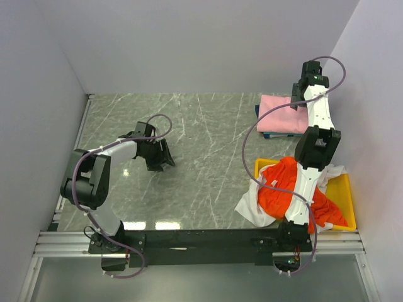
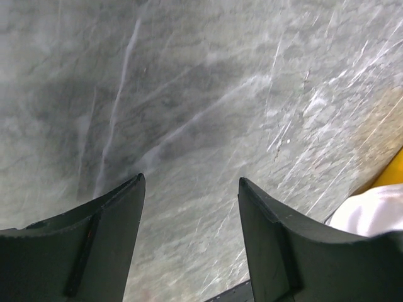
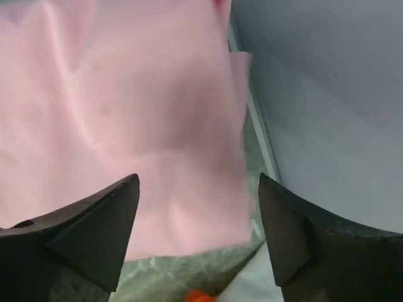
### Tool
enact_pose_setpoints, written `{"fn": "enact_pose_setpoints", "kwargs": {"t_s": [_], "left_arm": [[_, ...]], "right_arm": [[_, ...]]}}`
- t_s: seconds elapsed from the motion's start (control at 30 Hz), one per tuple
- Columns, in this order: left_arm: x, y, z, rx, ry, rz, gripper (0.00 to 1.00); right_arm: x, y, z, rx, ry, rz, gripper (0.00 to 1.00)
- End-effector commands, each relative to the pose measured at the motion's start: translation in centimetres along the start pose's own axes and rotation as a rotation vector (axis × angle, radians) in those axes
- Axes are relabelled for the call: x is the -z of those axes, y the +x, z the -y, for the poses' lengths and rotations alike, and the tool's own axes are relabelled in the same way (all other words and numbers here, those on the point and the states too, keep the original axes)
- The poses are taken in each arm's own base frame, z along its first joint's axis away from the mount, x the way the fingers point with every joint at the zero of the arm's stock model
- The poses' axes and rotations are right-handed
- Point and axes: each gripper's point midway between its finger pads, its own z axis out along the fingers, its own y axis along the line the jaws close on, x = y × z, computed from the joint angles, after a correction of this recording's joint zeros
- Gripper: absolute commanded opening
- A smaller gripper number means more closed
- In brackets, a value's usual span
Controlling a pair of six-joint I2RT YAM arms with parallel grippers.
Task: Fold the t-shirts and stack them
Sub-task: Neatly place the folded tshirt to the corner, then reset both grippers
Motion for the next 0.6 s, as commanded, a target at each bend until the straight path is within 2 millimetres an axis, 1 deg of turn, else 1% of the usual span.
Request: {"fn": "enact_pose_setpoints", "kwargs": {"t_s": [0.0,0.03,0.07,0.1,0.13,0.17,0.2,0.23,0.27,0.3,0.33,0.37,0.4,0.43,0.47,0.5,0.53,0.57], "left_arm": [[2.3,-1.5,1.4,-0.043,0.006,0.079,0.67],[2.7,-1.8,1.7,-0.046,0.012,0.094,0.67],[3.2,-2.1,2.1,-0.052,0.02,0.115,0.67],[3.5,-2.4,2.3,-0.054,0.02,0.13,0.67],[3.8,-2.7,2.5,-0.055,0.024,0.144,0.67],[4.4,-3.0,2.9,-0.061,0.033,0.166,0.67],[4.7,-3.3,3.1,-0.061,0.038,0.182,0.67],[5.1,-3.6,3.2,-0.063,0.036,0.201,0.67],[5.7,-3.8,3.5,-0.067,0.044,0.224,0.67],[6.0,-4.0,3.7,-0.068,0.049,0.239,0.68],[6.3,-4.3,3.7,-0.069,0.049,0.261,0.68],[6.9,-4.6,4.0,-0.073,0.056,0.286,0.68],[7.3,-4.8,4.2,-0.072,0.061,0.303,0.68],[7.4,-4.9,4.2,-0.071,0.064,0.314,0.68],[8.2,-5.2,4.6,-0.075,0.071,0.343,0.68],[8.5,-5.3,4.7,-0.071,0.077,0.358,0.68],[8.9,-5.5,4.9,-0.072,0.084,0.375,0.68],[9.5,-5.8,5.0,-0.07,0.084,0.401,0.68]], "right_arm": [[1.4,-2.9,2.5,-0.074,0.104,0.104,0.85],[1.6,-2.9,2.6,-0.083,0.11,0.105,0.85],[2.7,-3.4,3.1,-0.101,0.117,0.132,0.86],[3.2,-3.5,3.5,-0.113,0.128,0.144,0.86],[3.1,-3.2,3.4,-0.139,0.131,0.146,0.86],[4.7,-3.6,4.1,-0.161,0.137,0.178,0.87],[4.7,-2.9,4.1,-0.176,0.144,0.168,0.87],[5.3,-2.8,4.3,-0.189,0.144,0.179,0.87],[7.1,-3.6,4.7,-0.214,0.136,0.228,0.87],[7.7,-3.6,4.7,-0.23,0.123,0.24,0.87],[7.8,-3.1,4.3,-0.23,0.113,0.24,0.88],[9.7,-3.5,4.7,-0.244,0.102,0.276,0.88],[10.4,-3.5,4.6,-0.242,0.087,0.29,0.88],[10.6,-2.9,3.7,-0.223,0.062,0.285,0.88],[12.3,-3.3,3.9,-0.23,0.047,0.324,0.89],[12.8,-2.9,3.7,-0.225,0.038,0.324,0.88],[14.4,-3.1,3.9,-0.231,0.023,0.356,0.89],[15.2,-3.1,3.3,-0.225,0.006,0.367,0.89]]}}
